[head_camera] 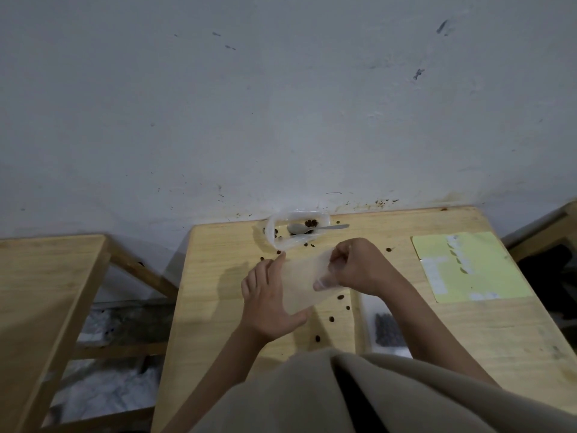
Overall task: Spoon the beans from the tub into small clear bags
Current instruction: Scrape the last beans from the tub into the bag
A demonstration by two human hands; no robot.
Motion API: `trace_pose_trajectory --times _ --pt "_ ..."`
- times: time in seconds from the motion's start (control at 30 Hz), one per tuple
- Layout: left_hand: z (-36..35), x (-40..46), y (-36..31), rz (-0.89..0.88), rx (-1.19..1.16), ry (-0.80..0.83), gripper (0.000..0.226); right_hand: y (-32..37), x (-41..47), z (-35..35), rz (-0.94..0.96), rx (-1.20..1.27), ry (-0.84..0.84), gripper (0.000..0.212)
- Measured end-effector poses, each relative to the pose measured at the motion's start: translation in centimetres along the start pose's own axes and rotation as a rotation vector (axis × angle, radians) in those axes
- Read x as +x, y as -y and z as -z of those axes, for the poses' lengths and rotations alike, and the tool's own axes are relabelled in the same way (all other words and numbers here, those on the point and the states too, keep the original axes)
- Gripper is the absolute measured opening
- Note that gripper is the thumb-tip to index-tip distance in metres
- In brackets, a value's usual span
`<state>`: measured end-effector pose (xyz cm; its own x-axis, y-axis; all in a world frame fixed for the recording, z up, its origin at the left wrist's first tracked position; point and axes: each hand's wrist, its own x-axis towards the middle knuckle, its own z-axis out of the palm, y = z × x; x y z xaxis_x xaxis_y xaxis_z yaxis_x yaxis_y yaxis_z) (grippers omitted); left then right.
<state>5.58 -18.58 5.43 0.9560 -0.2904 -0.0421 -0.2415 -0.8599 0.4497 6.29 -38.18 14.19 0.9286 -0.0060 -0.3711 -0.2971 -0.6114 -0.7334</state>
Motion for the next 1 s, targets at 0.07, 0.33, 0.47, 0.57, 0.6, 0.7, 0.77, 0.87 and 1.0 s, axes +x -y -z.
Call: trace_pose_trajectory --times 0.07,0.33,0.47,0.57,0.6,0.7,0.77,0.87,1.0 --pt "0.0 -0.2 -0.1 0.013 0.011 -0.021 0.120 0.0 0.2 0.0 -0.008 -0.026 0.039 0.043" --pt "-0.5 0.0 -2.7 -0.055 -0.160 -0.089 0.107 -1.1 1.3 -1.8 0.059 0.033 0.104 0.015" --pt "-0.5 1.0 -0.9 0.002 -0.143 -0.035 0.105 -3.0 2.4 -2.2 -0.015 0.294 -0.054 0.023" --pt "-0.4 2.0 0.2 0.074 -0.179 0.038 0.109 -4.6 4.2 -2.6 -0.196 0.567 -0.294 0.019" --pt "-0.4 2.5 0.5 0.098 -0.194 0.075 0.112 -5.1 4.9 -2.7 -0.264 0.655 -0.353 0.017" --pt "-0.3 4.4 1.0 0.159 -0.234 0.204 0.119 -6.0 7.4 -3.3 -0.413 0.846 -0.450 0.031" --pt "-0.1 5.9 1.3 0.193 -0.269 0.280 0.122 -6.3 9.0 -3.8 -0.431 0.898 -0.489 0.039" --pt "-0.1 7.8 1.6 0.224 -0.311 0.352 0.126 -6.3 11.2 -4.3 -0.393 0.950 -0.528 0.037" --pt "-0.3 9.7 1.9 0.241 -0.285 0.406 0.130 -5.8 13.1 -4.8 -0.331 0.956 -0.543 0.016"
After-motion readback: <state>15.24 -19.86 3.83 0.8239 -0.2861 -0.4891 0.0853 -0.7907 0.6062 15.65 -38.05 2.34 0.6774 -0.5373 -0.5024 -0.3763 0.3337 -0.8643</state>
